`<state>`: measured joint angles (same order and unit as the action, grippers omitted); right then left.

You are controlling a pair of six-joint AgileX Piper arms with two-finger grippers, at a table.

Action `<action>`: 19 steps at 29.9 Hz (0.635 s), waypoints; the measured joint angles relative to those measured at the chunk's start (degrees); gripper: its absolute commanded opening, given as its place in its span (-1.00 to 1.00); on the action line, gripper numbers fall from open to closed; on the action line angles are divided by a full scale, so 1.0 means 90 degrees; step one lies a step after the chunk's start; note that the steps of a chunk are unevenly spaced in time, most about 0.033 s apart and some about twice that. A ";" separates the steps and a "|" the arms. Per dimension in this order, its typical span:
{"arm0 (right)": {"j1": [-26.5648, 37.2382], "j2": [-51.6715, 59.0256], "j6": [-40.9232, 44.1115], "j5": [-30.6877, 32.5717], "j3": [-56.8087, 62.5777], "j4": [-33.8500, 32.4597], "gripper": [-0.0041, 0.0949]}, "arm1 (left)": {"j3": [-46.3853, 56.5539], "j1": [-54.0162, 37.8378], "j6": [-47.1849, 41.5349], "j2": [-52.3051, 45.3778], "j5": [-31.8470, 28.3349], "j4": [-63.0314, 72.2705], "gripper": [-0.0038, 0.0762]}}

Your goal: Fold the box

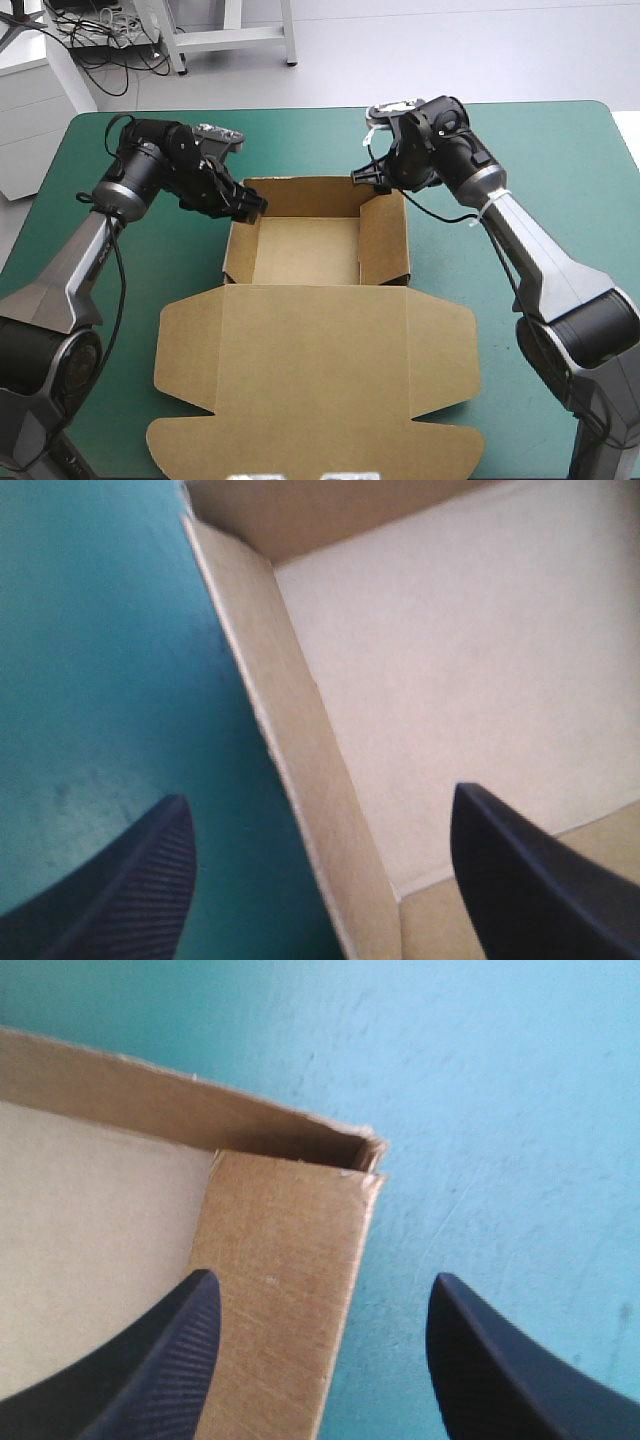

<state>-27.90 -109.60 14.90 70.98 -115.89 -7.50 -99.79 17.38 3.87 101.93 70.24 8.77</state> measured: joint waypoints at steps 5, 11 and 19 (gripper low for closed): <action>0.0020 0.0625 0.0000 0.0045 -0.0262 -0.0197 0.23 | -0.0999 -0.0006 0.0016 -0.0185 0.0087 -0.0341 -0.24; 0.0224 0.1037 0.0070 0.0051 -0.0296 -0.0059 0.23 | -0.1262 -0.0006 0.0164 -0.1070 0.0151 -0.0825 -0.92; 0.0497 0.0934 0.0098 0.0051 0.0268 0.0749 0.23 | -0.0842 -0.0006 0.0254 -0.2629 0.0151 -0.1479 -0.93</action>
<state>-23.42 -101.20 15.78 71.43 -113.48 -0.76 -107.37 17.33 6.16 78.27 71.60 -4.54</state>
